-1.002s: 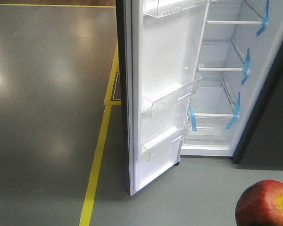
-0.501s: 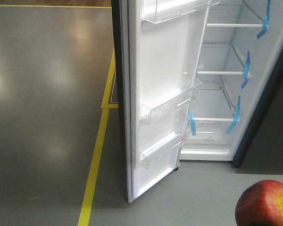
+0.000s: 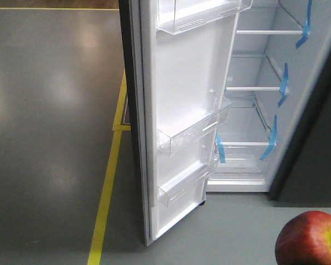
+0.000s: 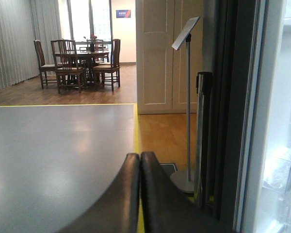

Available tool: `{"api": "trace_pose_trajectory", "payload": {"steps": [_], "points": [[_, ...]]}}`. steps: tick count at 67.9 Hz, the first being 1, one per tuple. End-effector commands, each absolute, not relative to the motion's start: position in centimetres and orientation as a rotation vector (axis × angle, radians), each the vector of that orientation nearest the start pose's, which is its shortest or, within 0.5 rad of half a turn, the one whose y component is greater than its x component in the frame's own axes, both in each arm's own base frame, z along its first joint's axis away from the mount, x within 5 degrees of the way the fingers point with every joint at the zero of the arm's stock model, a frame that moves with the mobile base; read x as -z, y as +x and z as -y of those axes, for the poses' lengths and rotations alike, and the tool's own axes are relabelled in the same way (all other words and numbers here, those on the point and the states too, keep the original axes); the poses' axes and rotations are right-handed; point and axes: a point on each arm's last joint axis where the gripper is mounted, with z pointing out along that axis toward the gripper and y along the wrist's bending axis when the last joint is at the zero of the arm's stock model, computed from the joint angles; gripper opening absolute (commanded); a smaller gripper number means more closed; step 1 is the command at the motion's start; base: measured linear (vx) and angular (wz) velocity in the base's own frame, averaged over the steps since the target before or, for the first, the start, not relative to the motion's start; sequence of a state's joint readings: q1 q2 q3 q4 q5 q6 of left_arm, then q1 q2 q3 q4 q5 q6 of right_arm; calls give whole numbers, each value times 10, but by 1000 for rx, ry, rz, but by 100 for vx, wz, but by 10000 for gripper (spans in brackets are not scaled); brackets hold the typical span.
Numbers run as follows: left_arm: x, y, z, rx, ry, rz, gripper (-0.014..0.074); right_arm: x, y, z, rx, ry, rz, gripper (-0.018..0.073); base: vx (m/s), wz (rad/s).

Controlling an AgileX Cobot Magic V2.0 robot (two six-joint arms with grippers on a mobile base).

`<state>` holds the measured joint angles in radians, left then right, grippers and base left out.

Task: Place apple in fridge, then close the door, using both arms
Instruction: 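Move up to the refrigerator shelves with the apple in the right gripper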

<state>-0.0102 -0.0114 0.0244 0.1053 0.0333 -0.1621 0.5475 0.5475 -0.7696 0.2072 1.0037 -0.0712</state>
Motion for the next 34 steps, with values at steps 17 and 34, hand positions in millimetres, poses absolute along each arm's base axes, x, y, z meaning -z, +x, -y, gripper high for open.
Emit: {"api": "trace_pose_trajectory", "payload": {"steps": [17, 34], "points": [[-201, 56, 1, 69, -39, -1466, -6, -356, 63, -57, -535, -635, -2111, 212, 6, -4], [-201, 56, 1, 69, -39, -1466, -6, -356, 63, -57, -535, -635, -2111, 212, 5, -5]]}}
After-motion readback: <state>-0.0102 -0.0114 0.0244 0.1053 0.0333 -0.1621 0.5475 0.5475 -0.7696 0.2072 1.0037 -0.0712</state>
